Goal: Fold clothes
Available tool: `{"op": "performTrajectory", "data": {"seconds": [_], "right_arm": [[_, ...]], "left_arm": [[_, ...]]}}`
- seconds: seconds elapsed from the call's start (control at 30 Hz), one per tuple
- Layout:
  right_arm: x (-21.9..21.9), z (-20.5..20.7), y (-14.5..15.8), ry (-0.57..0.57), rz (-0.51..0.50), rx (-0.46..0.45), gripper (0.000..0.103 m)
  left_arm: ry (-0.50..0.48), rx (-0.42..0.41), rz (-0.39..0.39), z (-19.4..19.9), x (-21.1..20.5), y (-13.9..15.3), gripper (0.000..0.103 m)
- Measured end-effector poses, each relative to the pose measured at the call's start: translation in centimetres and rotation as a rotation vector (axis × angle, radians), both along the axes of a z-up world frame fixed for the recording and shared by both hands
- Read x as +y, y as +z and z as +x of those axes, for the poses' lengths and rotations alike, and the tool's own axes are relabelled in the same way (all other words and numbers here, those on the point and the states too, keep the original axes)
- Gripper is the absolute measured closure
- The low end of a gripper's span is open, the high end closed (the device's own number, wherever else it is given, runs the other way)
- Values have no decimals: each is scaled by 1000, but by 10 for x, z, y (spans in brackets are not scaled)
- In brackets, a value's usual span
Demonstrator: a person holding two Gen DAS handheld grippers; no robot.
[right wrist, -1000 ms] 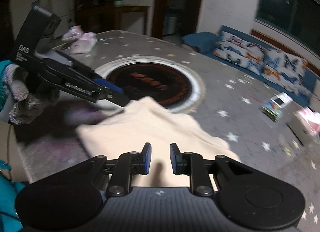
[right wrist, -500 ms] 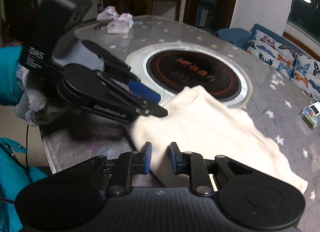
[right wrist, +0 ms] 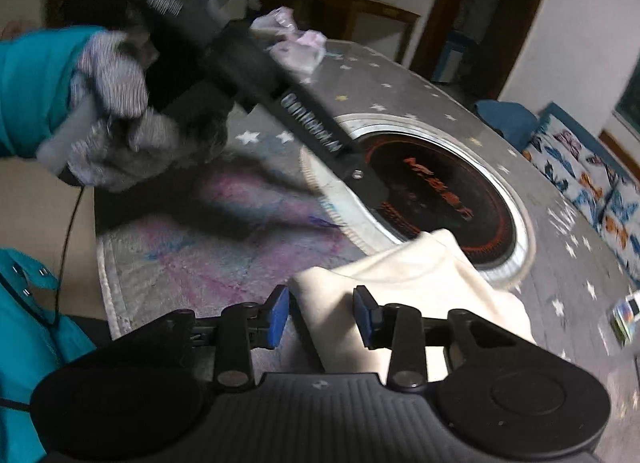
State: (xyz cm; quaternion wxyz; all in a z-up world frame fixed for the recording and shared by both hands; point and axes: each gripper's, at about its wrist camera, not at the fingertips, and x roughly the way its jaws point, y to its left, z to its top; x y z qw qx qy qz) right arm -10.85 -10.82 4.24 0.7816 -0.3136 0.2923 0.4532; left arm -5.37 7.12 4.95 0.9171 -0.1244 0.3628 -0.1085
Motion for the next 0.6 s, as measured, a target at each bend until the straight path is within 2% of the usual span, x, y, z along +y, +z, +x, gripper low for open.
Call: {"op": "performTrajectory", "data": {"seconds": [0.13, 0.17, 0.2, 0.3, 0.47, 0.6], "right_arm": [[12, -6, -14, 22, -66, -50, 71], [12, -6, -15, 19, -69, -57, 74], [11, -4, -14, 7, -64, -58, 84], [3, 5, -4, -46, -2, -17, 89], [-15, 16, 15, -107, 108, 32, 91], [-29, 22, 26, -138, 175, 51, 91]], "left_arm": [[30, 44, -87, -1, 2, -4, 48], [38, 54, -112, -1, 2, -4, 48], [48, 62, -136, -1, 2, -5, 47], [90, 86, -211, 3, 4, -6, 44], [189, 158, -406, 13, 9, -19, 41], [227, 188, -495, 17, 6, -24, 41]]}}
